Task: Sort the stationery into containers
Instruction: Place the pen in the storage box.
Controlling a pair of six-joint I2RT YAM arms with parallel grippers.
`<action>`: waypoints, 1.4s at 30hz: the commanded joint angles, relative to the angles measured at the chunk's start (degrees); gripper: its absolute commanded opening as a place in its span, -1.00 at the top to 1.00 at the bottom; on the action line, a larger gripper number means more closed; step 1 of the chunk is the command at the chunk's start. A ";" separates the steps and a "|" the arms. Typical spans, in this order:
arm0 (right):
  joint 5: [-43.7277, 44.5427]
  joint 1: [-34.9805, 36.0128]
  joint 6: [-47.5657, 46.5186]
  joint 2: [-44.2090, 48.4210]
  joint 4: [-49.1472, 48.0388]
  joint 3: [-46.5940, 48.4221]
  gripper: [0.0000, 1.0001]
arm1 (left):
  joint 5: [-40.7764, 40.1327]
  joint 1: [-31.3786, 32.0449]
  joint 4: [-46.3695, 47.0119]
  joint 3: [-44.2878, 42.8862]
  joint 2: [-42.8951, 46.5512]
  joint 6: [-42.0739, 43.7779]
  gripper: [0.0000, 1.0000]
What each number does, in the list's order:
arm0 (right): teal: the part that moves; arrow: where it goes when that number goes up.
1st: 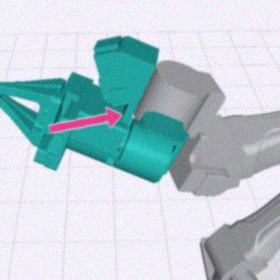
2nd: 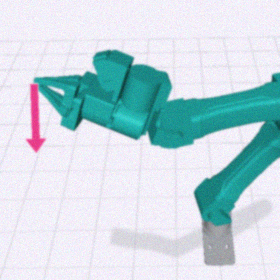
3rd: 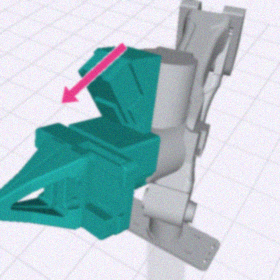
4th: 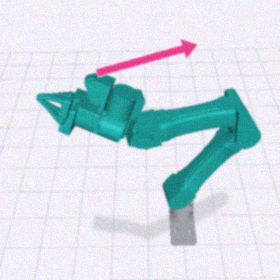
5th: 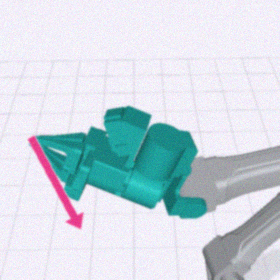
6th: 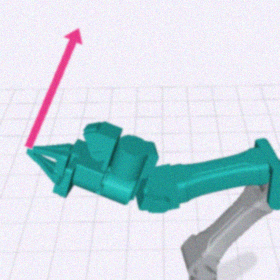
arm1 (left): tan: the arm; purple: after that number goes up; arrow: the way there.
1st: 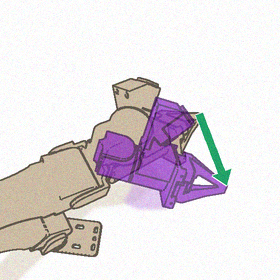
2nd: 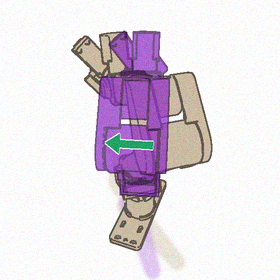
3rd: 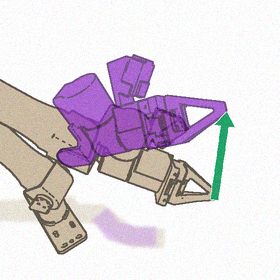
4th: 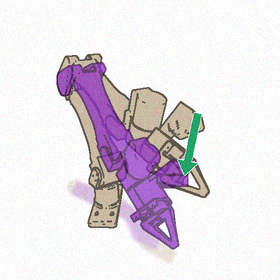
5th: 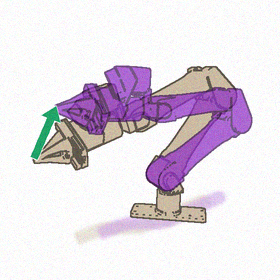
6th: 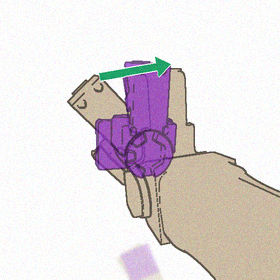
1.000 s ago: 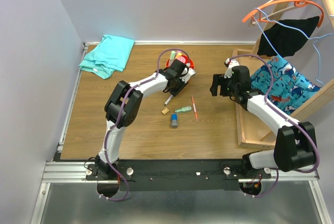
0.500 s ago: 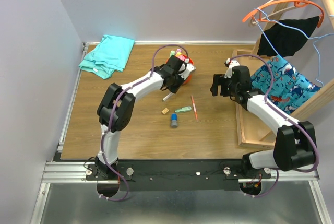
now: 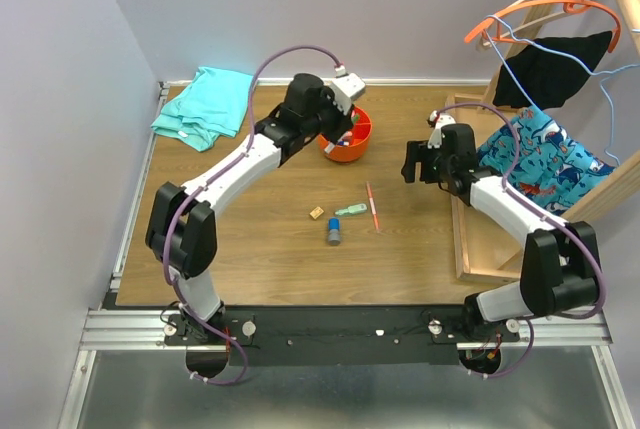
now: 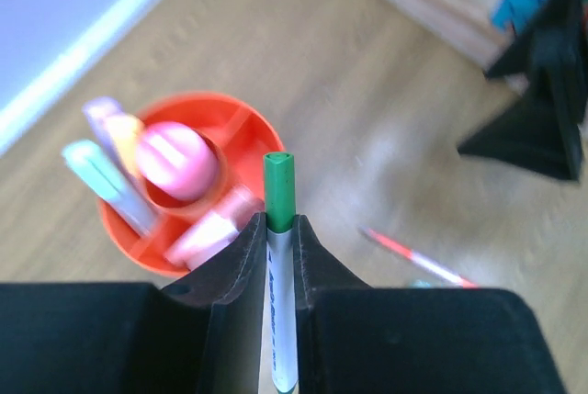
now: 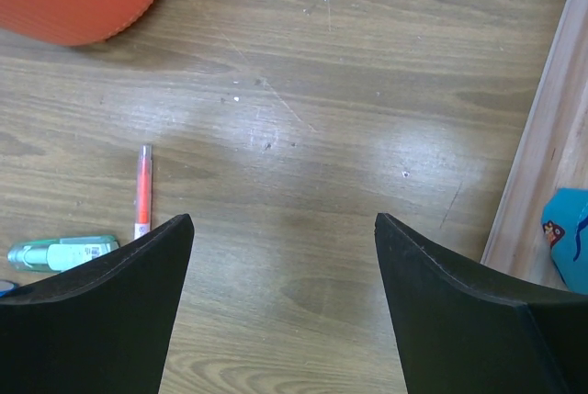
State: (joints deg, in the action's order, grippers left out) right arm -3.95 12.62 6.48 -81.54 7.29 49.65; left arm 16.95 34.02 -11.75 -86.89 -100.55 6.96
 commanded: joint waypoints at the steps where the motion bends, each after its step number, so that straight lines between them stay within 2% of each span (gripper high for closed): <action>1: -0.10 -0.41 -0.68 -1.61 -0.70 3.17 -0.75 | 3.35 -4.91 18.94 0.41 -2.89 -6.33 0.60; 4: 0.16 -0.41 -1.03 -1.96 -0.79 3.35 -0.75 | 4.67 -7.29 25.26 0.15 -5.79 -11.79 0.63; 9: 0.78 -0.41 -1.21 -2.13 -0.44 3.26 -0.75 | 6.25 -7.83 30.55 -1.17 -10.45 -12.41 0.63; 14: 1.57 -0.41 -1.65 -3.18 -0.17 3.61 -0.75 | 7.75 -8.09 41.18 1.20 -13.00 -13.73 0.63; 23: 1.66 -0.41 -1.73 -6.79 0.80 6.69 -0.75 | 6.25 -10.11 43.56 -0.56 -17.57 -15.75 0.64; 42: -0.19 -0.23 0.29 -12.15 3.26 11.61 -0.73 | 7.22 -12.14 51.82 6.38 -19.94 -21.46 0.63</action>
State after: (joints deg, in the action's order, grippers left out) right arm -3.92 12.62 6.22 -92.73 9.19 59.64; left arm 23.00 21.87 35.77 -82.30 -118.39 -12.34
